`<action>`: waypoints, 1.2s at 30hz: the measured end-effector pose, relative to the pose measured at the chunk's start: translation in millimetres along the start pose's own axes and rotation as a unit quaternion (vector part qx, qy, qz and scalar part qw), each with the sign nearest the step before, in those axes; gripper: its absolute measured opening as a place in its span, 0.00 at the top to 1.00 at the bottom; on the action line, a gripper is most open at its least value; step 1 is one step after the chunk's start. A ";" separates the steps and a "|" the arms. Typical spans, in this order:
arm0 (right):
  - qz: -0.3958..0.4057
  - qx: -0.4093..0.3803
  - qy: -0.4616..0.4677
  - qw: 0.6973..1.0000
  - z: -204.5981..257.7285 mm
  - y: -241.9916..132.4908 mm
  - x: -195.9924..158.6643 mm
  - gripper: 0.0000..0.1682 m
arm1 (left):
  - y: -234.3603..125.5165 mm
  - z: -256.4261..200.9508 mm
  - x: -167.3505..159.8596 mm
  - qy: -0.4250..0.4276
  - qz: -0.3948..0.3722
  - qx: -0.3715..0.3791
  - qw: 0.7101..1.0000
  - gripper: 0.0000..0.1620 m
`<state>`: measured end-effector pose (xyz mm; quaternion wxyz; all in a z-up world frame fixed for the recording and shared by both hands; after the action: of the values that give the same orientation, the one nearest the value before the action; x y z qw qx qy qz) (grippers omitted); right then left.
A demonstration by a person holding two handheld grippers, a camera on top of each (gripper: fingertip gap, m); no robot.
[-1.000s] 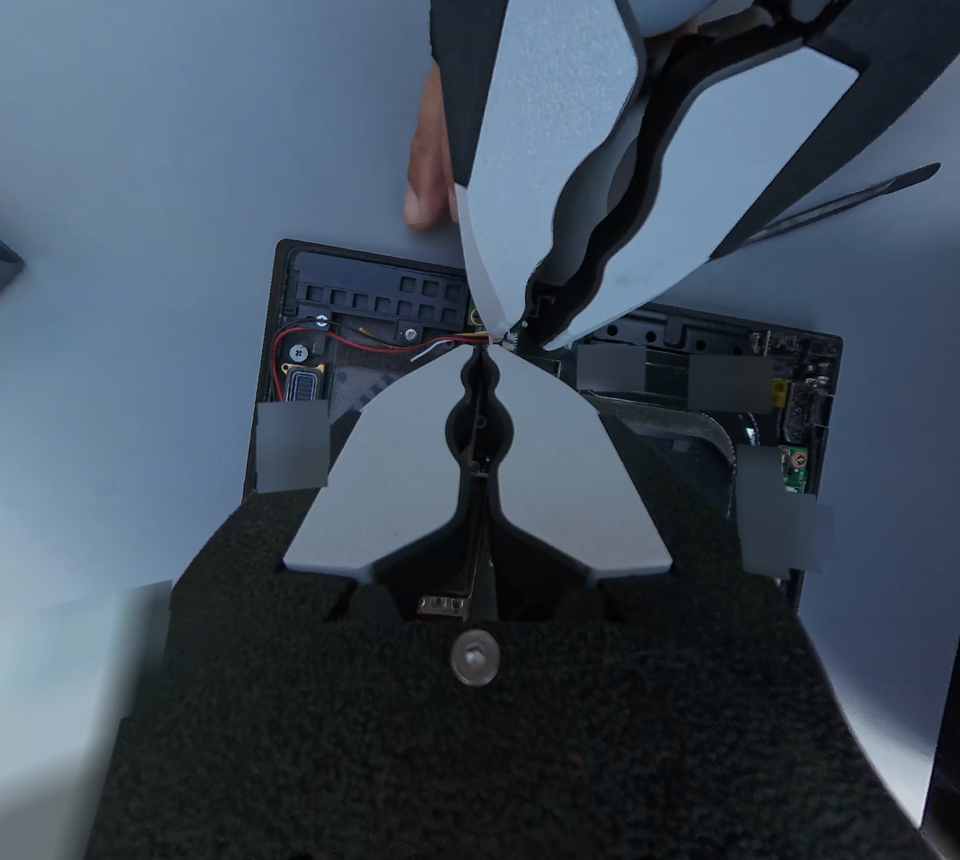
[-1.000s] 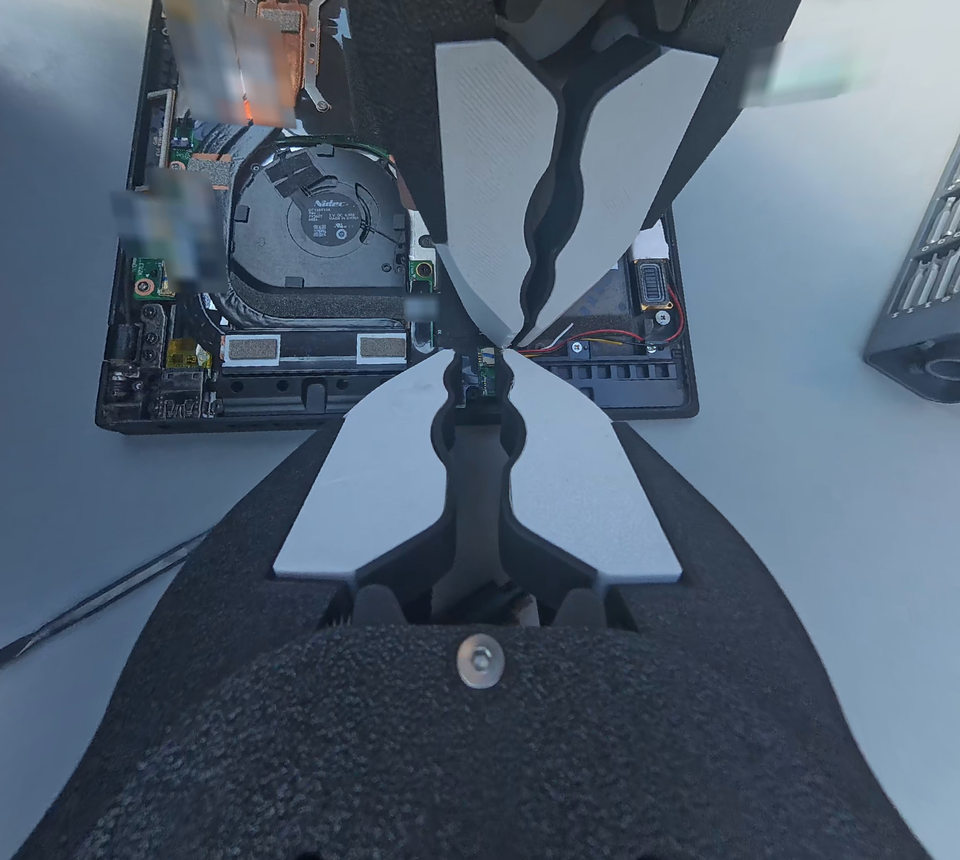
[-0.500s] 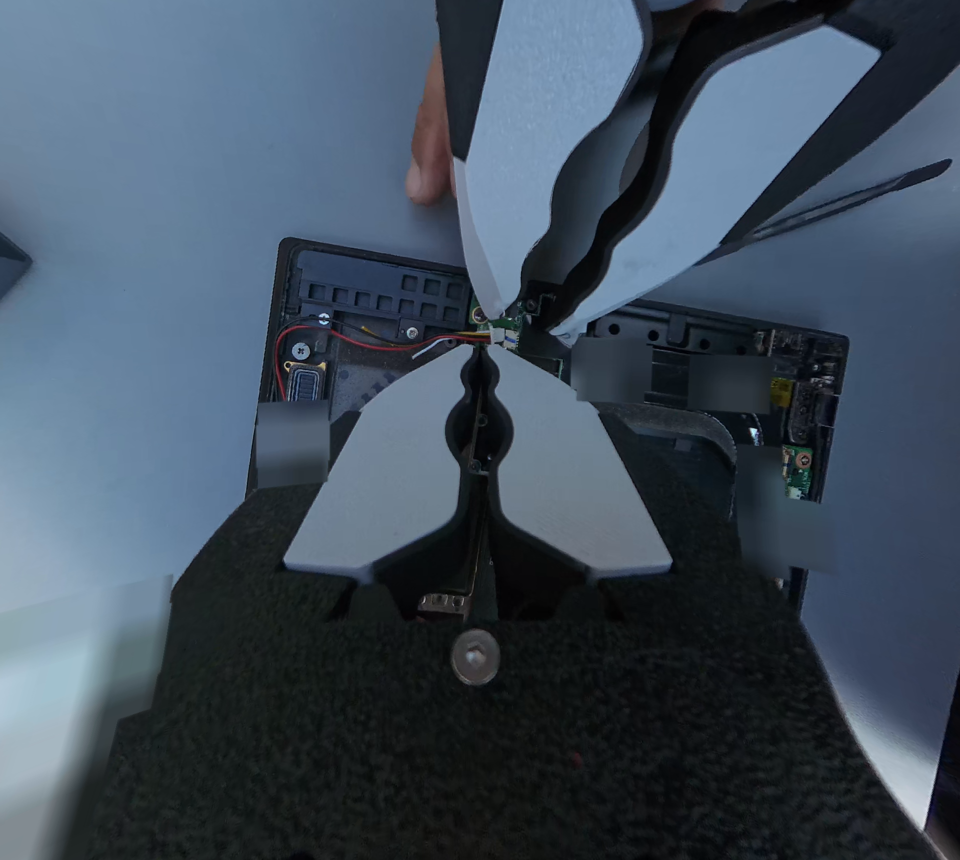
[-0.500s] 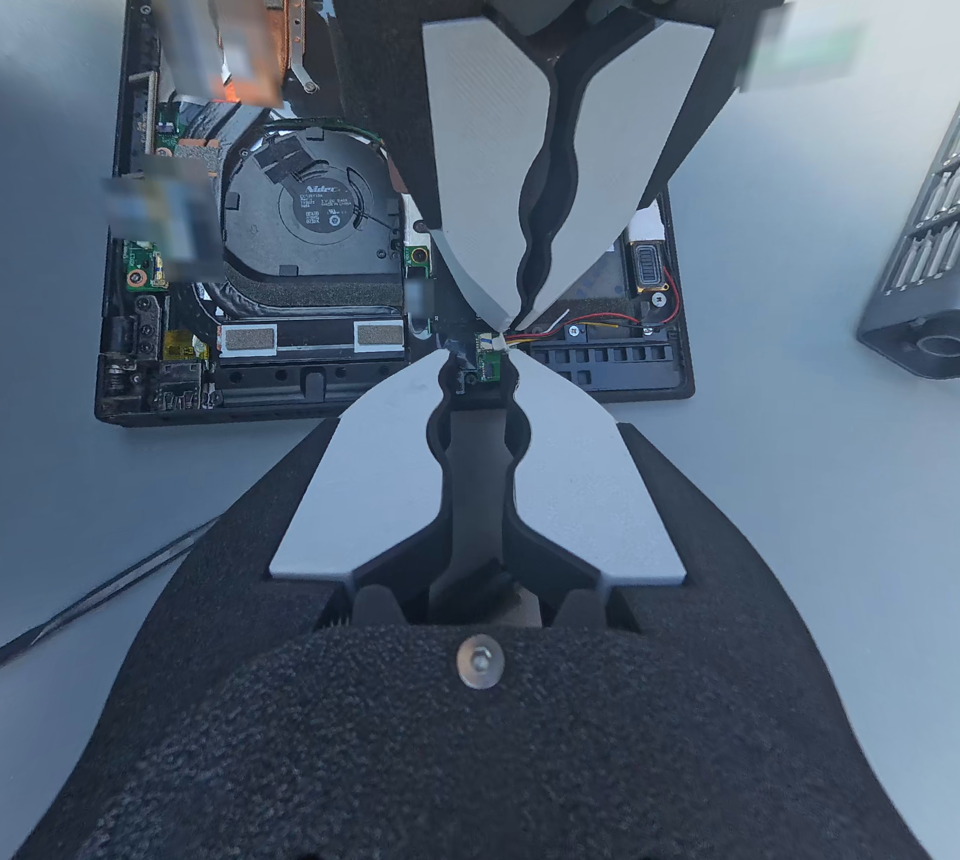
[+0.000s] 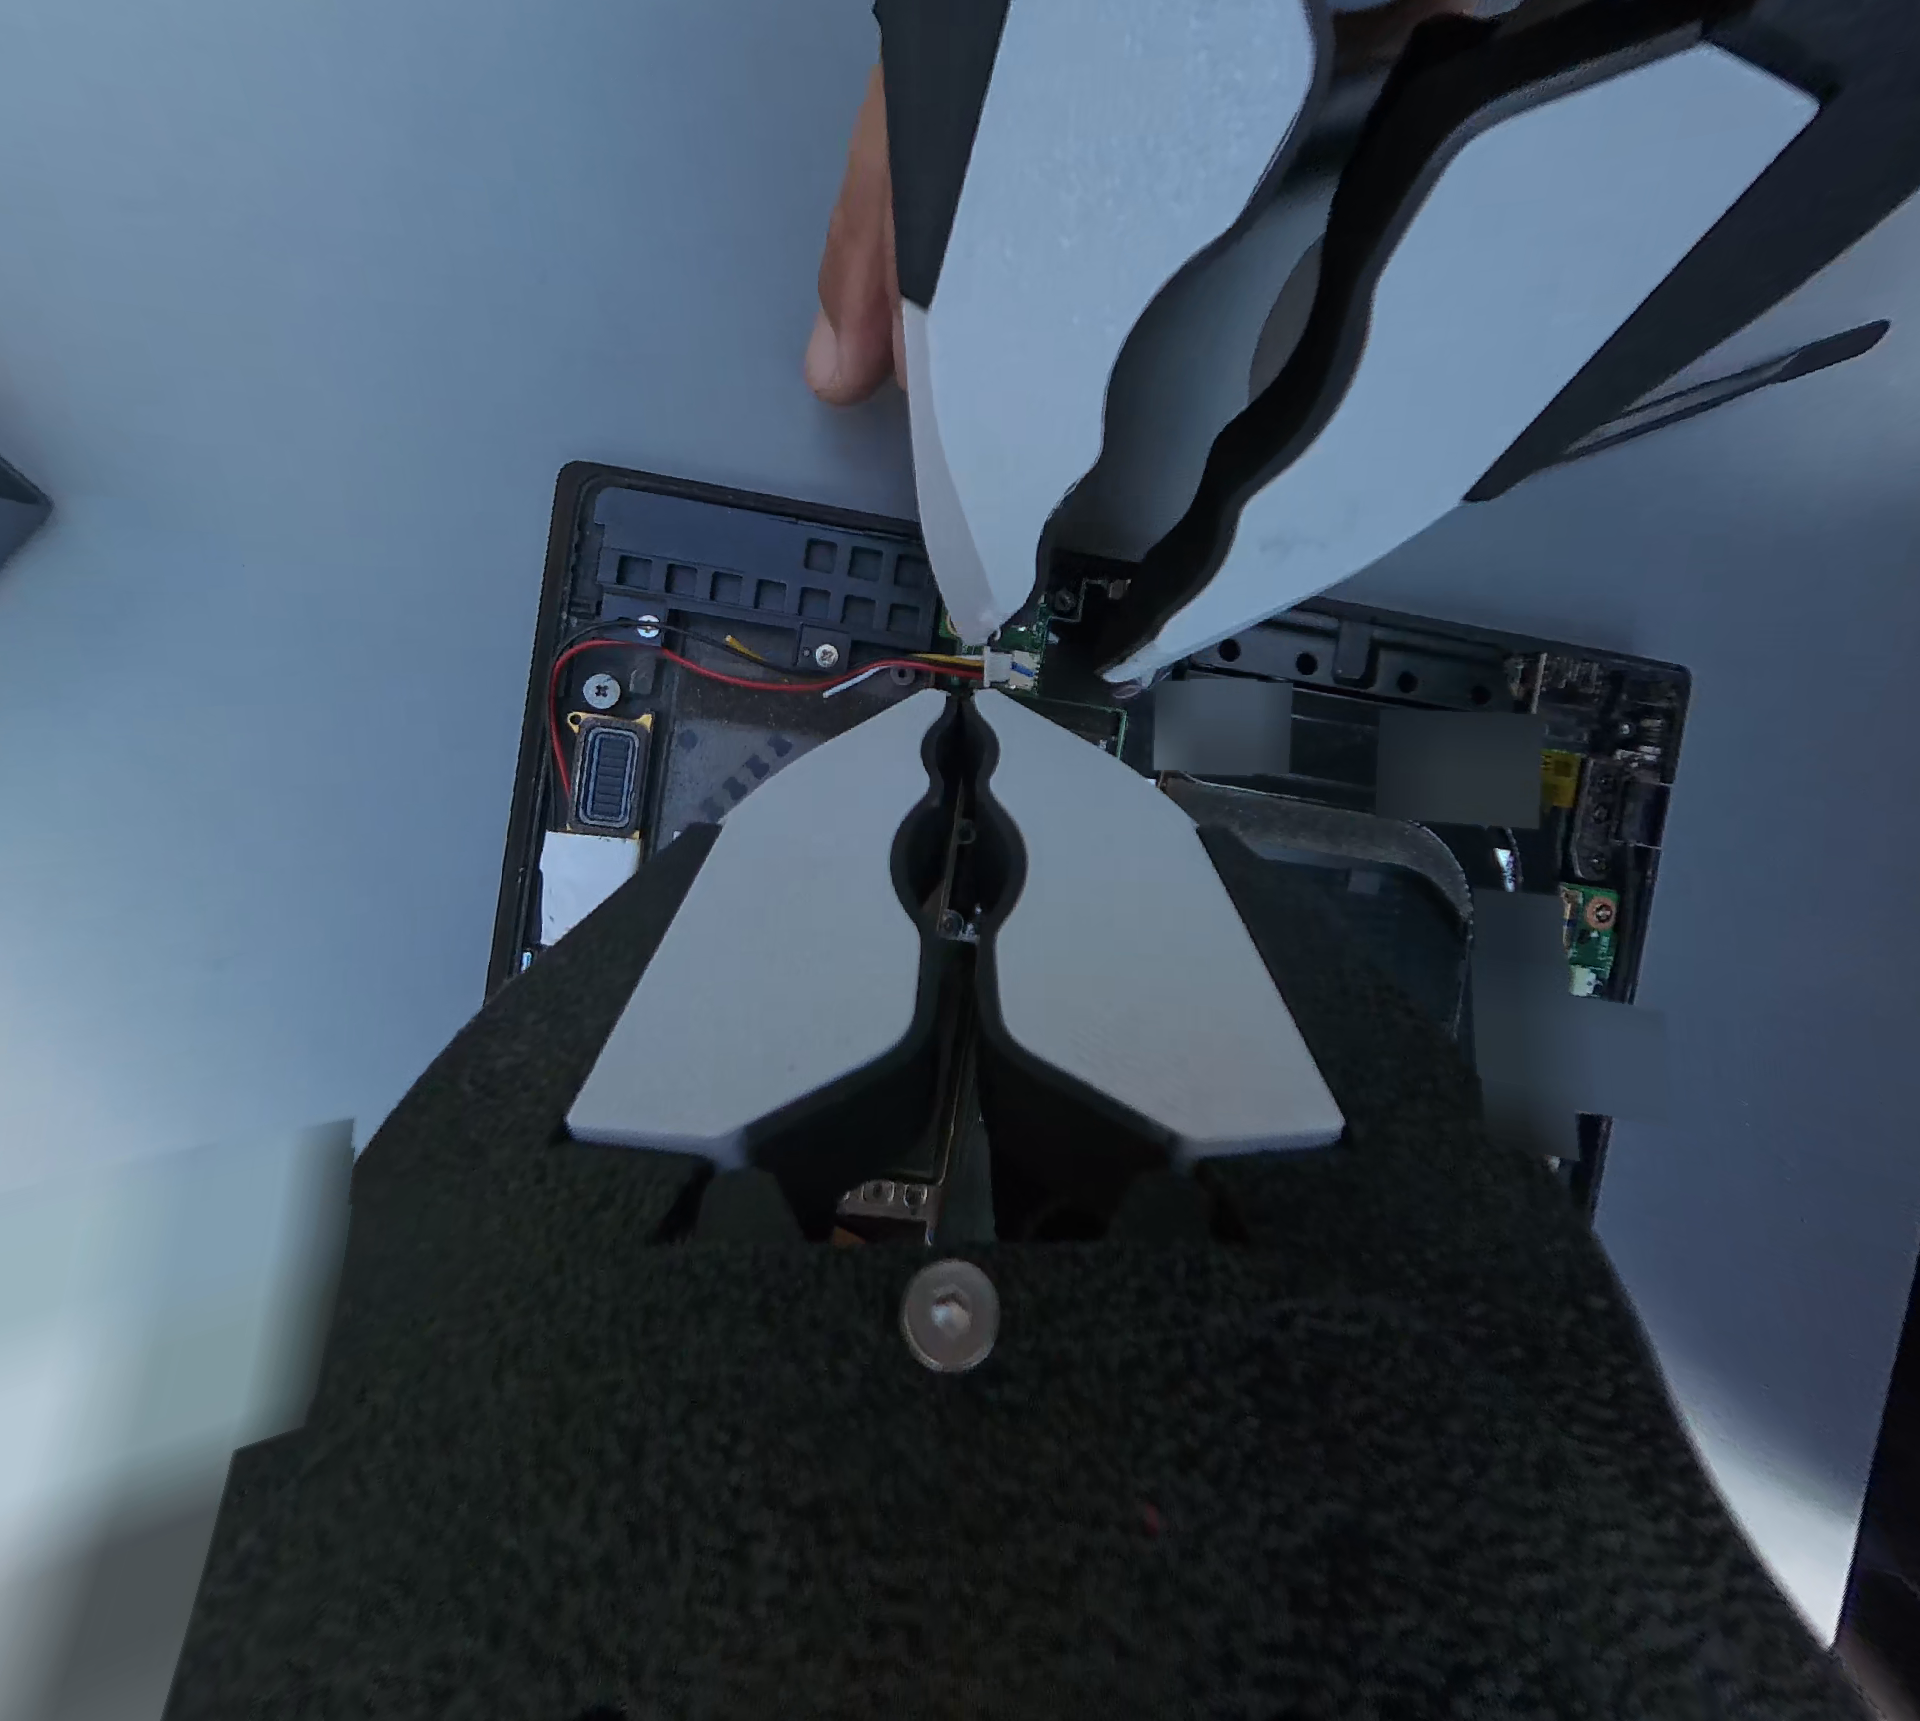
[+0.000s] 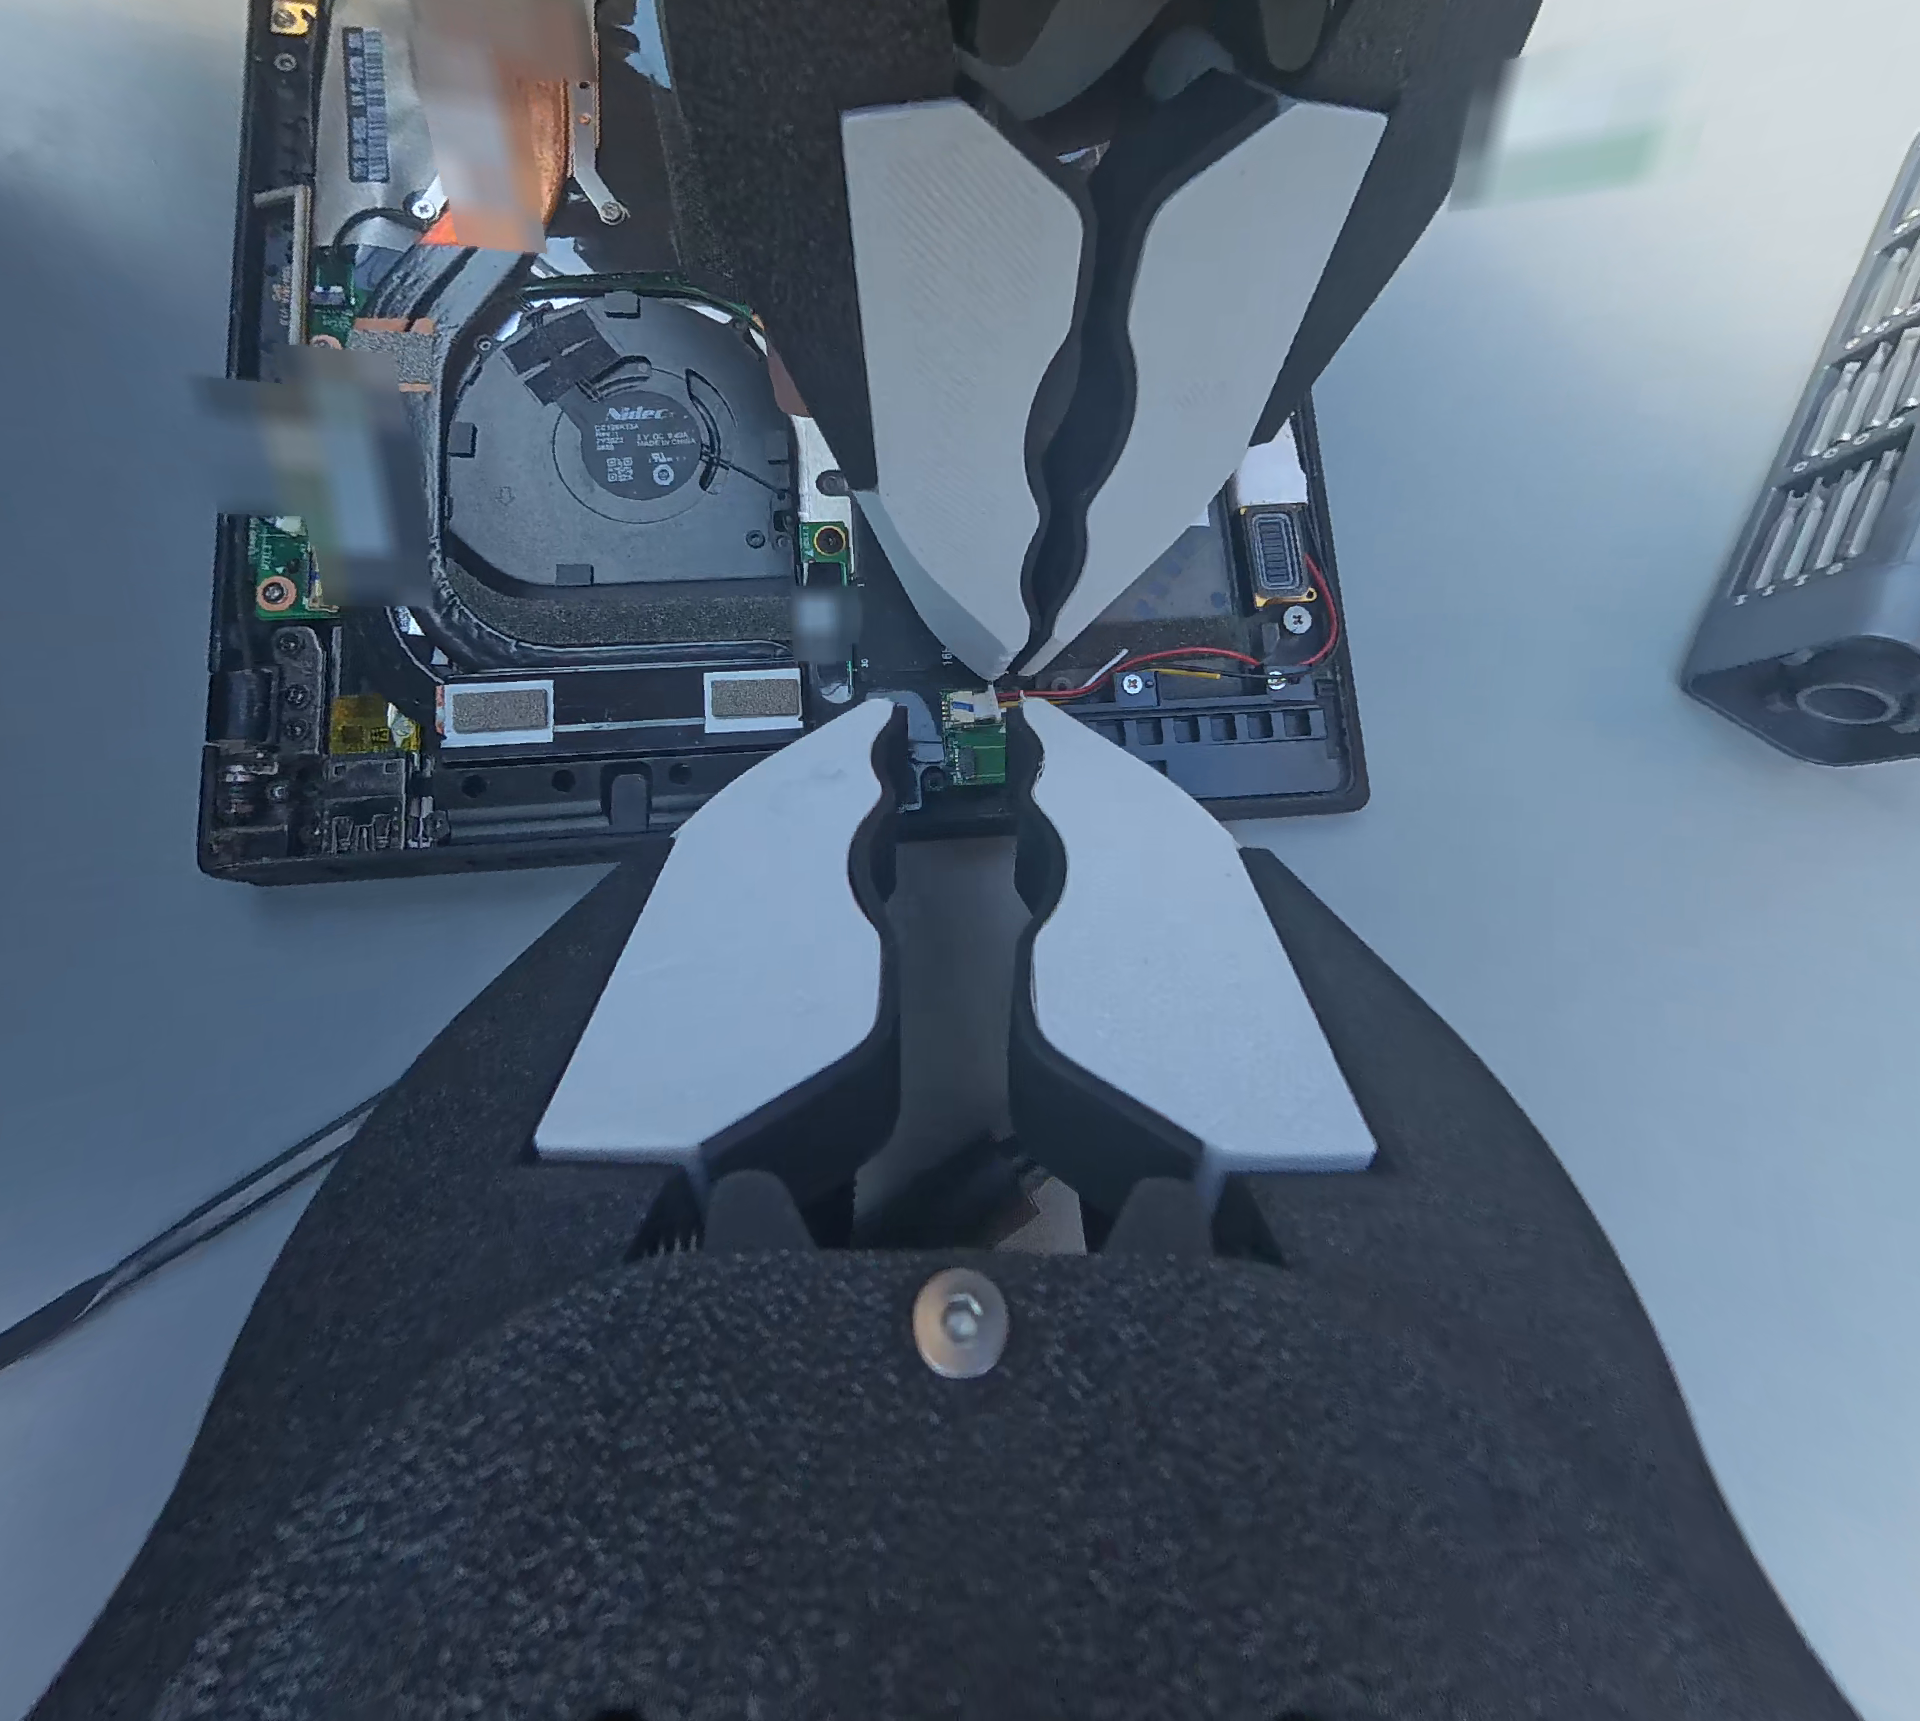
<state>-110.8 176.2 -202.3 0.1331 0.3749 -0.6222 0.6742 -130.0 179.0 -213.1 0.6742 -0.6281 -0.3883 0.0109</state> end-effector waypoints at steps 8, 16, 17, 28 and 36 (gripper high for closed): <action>0.015 -0.009 -0.028 0.999 -3.2 4.9 -0.5 0.91 | 0.1 -0.1 0.0 -0.008 -0.004 -0.004 1.000 1.00; 0.017 -0.011 -0.022 1.000 -4.4 4.8 -1.5 0.93 | -0.5 -1.4 -1.2 -0.024 -0.016 -0.001 1.000 1.00; 0.017 -0.011 -0.021 1.000 -4.1 4.9 -1.6 0.93 | -0.6 -1.8 -1.3 -0.023 -0.019 0.001 1.000 1.00; 0.033 0.026 0.019 0.999 -4.6 6.9 -1.6 0.93 | -2.8 -4.4 -4.8 -0.005 -0.035 0.015 0.999 0.97; 0.040 0.042 0.034 0.998 -4.0 7.3 -1.7 0.95 | -4.0 -3.2 -4.8 0.001 -0.037 0.027 0.999 0.98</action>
<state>-115.7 179.1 -208.7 0.1116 0.3316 -0.6028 0.7171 -133.5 173.2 -211.8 0.6912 -0.5946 -0.4107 -0.0042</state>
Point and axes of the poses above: each gripper's, where its closed fingertips meet, y out along the fingers, x out of its top, z = x × y across the jaws, the point moved 1 cm from there along -y, back along the fingers, and after that the axes turned 3 degrees about y, right-handed, at the moved point
